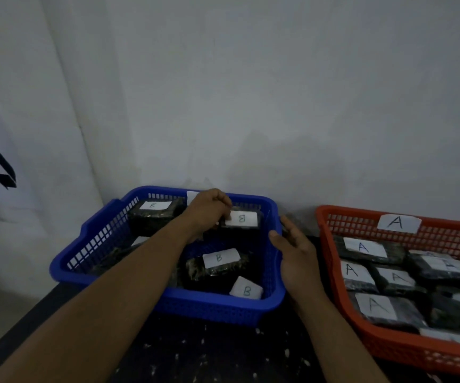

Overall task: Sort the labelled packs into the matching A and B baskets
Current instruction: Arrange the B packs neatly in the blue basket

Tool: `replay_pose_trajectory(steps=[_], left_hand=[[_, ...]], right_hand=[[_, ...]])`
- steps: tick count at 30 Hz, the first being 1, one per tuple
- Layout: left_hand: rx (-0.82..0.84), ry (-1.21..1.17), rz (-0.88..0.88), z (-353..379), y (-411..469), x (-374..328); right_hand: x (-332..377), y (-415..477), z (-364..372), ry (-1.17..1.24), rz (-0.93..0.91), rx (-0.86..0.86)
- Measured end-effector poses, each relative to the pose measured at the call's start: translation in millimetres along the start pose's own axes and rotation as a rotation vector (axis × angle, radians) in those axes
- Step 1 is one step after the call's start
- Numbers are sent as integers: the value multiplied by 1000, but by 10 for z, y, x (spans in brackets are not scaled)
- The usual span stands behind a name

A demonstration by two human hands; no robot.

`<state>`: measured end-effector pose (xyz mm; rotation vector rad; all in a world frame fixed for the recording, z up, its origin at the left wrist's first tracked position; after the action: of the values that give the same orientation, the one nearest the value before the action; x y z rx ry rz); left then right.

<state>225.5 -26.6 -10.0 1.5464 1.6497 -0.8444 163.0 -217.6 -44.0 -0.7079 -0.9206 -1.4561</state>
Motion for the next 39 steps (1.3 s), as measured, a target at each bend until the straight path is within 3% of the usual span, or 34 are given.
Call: replay_pose_trajectory(steps=[3,8,11,15,20,22,29,35,39], left_hand=[[-77,-118,12,-130,2,-46],[-19,-135,0,-287,-19,-69],[46,51,55,-354,-58,-110],[124,131,167,-427,-134,-240],[405,600,176,-195,-247,-186],[454,673,209,-87,-272,-144],[358,614,258,7,-264,-143],[290,929,420,73,-360,-108],[149,687,463,-21,-546,-293]], right_hand=[[8,-1,7,5,-13,2],[28,-2,4,16,-10,-1],[22,-4,8,12,-10,14],[18,4,15,1,-15,23],[30,-4,29,-30,-27,27],[36,-16,32,-39,-30,29],[54,-30,31,-55,-40,28],[37,-17,24,-66,-40,20],[39,-6,18,-76,-42,21]])
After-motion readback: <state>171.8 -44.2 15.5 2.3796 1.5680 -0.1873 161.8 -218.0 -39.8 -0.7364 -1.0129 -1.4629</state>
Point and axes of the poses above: each hand's wrist, its own y-axis towards the middle knuckle, its own z-axis out of the palm, x = y × z, the point moved 6 cm from there along y, towards the middle knuckle, and after that the axes turned 13 degrees about y, right-handed, at the moved point
